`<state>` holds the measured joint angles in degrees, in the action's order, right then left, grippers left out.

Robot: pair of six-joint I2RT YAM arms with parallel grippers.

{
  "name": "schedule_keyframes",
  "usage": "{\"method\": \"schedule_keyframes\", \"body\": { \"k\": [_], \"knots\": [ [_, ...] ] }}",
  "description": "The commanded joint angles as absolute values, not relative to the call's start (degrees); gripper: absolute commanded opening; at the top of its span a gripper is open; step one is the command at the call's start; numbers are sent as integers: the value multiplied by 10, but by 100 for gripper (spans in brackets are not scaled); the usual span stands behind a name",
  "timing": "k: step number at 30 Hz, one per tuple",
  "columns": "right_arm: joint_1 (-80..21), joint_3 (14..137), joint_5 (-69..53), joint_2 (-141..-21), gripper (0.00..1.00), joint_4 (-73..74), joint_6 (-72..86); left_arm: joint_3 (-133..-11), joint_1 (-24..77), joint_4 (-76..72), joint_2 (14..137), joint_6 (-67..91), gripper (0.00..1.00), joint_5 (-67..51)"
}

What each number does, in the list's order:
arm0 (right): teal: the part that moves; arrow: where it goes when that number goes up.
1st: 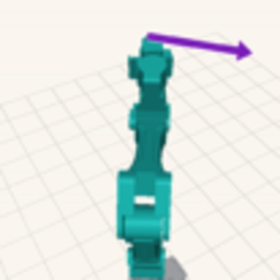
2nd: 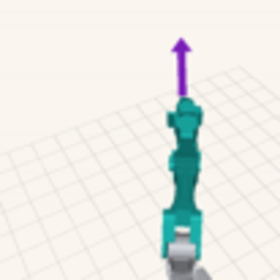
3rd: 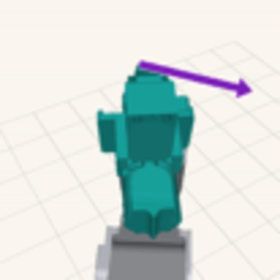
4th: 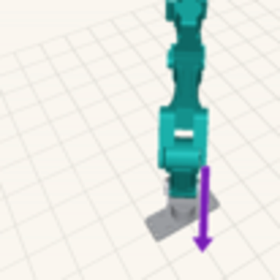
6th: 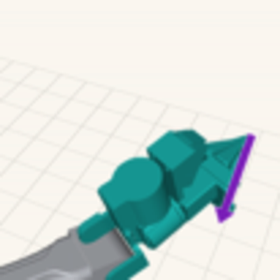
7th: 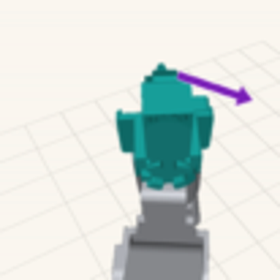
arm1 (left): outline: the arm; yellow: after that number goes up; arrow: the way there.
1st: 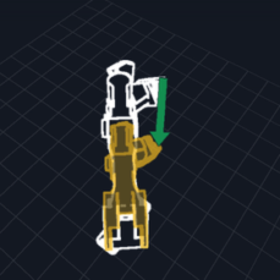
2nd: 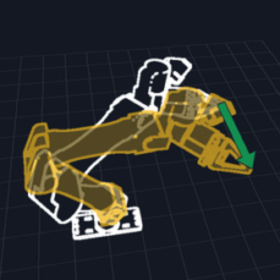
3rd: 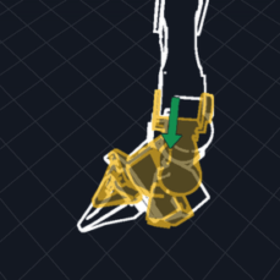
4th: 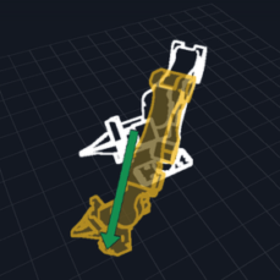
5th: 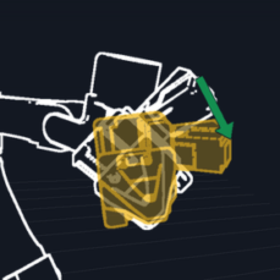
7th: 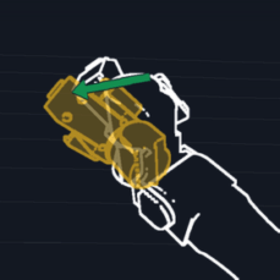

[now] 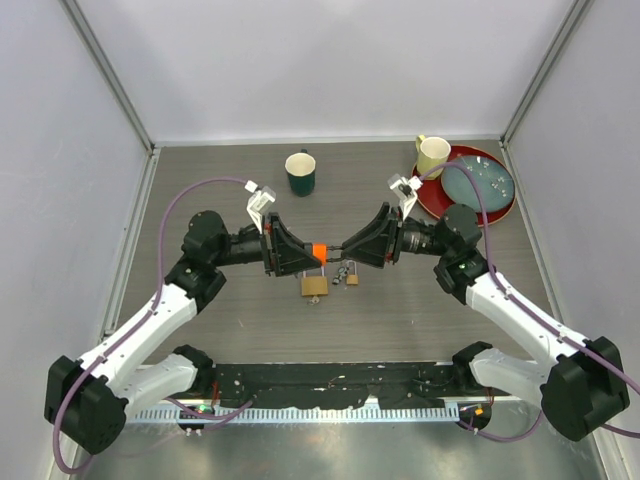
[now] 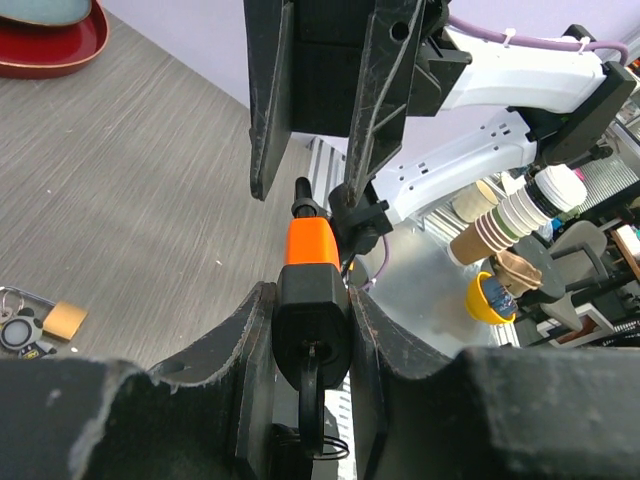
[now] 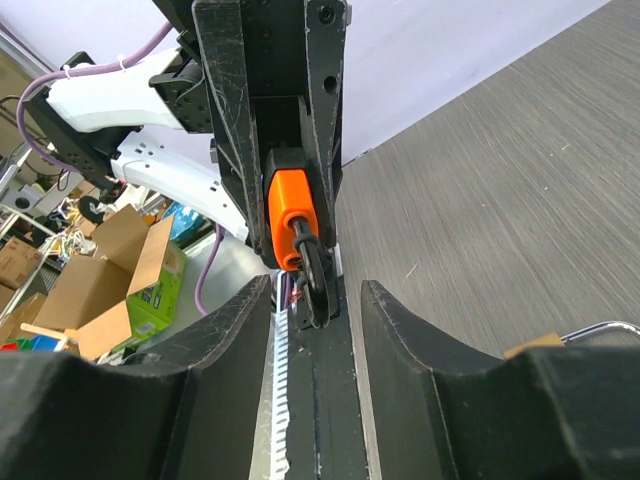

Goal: Lock with the key
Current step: Lock the lock.

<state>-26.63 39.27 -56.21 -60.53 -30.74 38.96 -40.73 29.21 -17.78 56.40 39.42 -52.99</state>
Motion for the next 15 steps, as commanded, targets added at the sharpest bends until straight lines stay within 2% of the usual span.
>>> {"method": "schedule_keyframes", "body": {
  "k": [1, 6, 7, 8, 15],
  "knots": [
    [-273, 388, -566, -605, 46, -351, 398, -411, 289, -270, 565, 428, 0, -546],
    [-275, 388, -563, -606, 37, -345, 393, -406, 290, -279, 568, 437, 0, -546],
    [-276, 388, -561, -606, 28, -344, 393, -405, 290, -286, 568, 439, 0, -547],
    [-276, 386, -556, -605, 23, -344, 393, -404, 290, -287, 569, 440, 0, -547],
    [-279, 389, -539, -598, 11, -344, 394, -402, 289, -293, 567, 441, 0, -550]
  ]
}}
